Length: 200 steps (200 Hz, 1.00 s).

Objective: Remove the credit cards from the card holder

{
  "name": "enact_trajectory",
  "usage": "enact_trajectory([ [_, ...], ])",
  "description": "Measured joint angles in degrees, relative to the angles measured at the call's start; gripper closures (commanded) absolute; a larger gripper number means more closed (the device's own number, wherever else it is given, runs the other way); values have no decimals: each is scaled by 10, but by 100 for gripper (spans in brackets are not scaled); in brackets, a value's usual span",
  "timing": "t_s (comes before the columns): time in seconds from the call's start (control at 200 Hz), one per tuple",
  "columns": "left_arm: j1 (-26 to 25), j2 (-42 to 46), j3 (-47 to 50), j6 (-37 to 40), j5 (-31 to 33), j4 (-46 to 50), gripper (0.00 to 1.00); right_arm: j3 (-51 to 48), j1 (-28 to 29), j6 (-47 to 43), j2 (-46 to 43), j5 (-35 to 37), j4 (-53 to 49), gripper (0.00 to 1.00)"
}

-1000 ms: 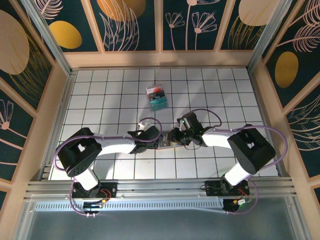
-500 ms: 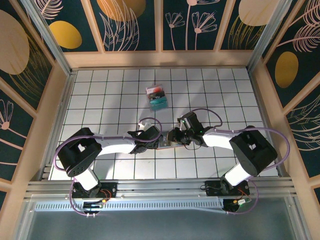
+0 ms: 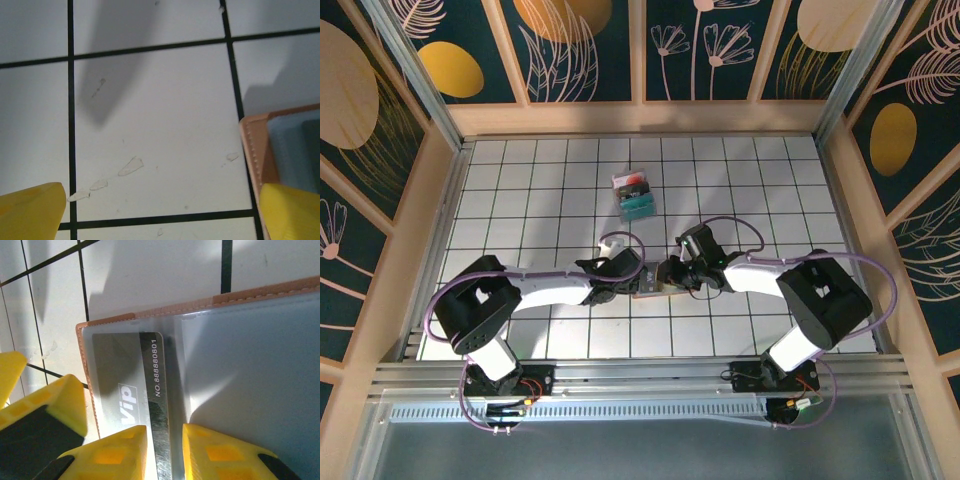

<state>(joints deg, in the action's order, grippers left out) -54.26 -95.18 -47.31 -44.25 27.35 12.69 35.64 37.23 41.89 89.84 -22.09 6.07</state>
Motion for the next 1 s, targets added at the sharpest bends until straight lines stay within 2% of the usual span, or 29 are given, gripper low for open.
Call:
enact_trajectory([
  [0.621,3,-39,-21,16,2,-20,1,-6,-1,5,12,-20,41,75],
  [1.001,4,-39,-20,16,1,-22,1,-17,-9,9,12,-38,62,88],
])
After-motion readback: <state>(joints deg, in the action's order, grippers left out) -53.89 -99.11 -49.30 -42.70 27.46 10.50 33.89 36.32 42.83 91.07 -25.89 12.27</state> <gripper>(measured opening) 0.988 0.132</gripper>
